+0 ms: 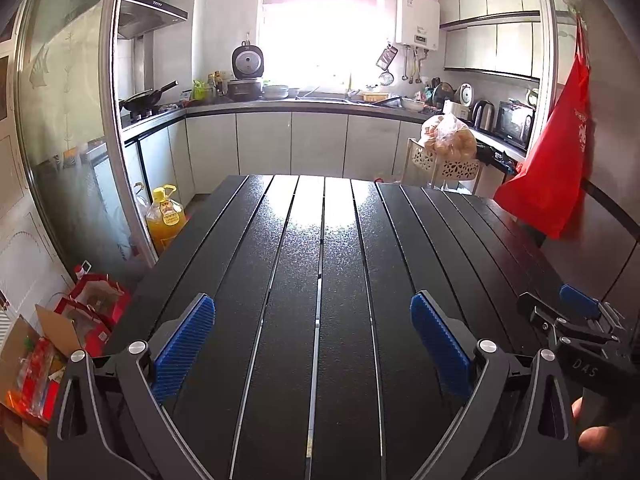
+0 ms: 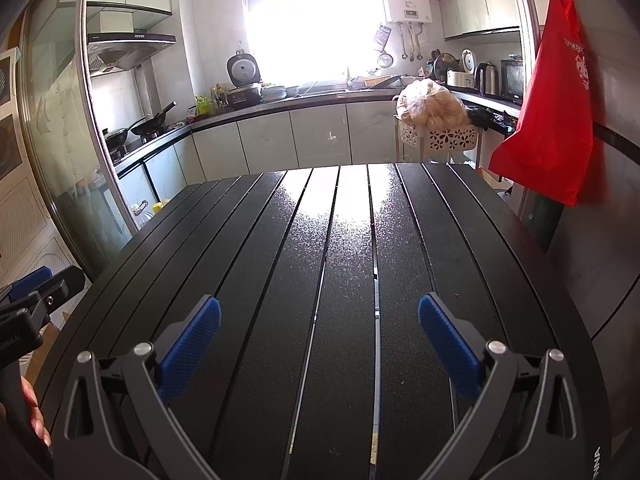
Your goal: Collect trash
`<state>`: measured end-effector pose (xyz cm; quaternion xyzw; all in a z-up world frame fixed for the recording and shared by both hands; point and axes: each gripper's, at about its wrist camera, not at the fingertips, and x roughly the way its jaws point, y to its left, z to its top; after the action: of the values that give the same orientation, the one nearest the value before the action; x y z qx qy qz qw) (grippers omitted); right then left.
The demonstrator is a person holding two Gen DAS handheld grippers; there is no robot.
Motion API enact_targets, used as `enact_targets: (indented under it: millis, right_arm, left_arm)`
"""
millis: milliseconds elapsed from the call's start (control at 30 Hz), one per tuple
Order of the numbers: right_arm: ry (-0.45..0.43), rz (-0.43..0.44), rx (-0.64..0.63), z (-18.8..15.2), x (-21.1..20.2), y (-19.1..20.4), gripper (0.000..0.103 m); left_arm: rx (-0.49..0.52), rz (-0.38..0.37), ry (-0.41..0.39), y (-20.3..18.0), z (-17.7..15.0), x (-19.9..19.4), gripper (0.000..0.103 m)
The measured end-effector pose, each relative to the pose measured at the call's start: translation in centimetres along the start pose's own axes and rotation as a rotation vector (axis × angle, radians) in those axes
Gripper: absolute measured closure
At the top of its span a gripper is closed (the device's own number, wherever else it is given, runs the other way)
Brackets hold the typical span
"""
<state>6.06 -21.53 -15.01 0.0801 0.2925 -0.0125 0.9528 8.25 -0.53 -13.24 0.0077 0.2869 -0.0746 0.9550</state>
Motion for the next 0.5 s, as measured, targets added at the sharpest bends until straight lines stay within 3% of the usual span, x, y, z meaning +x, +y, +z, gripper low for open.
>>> enact_targets:
  millis: [500]
  right_arm:
    - [-0.002, -0.004, -0.005, 0.07, 0.0, 0.08, 0.003]
  left_arm:
    - [0.004, 0.005, -0.003, -0.17, 0.04, -0.38, 0.008]
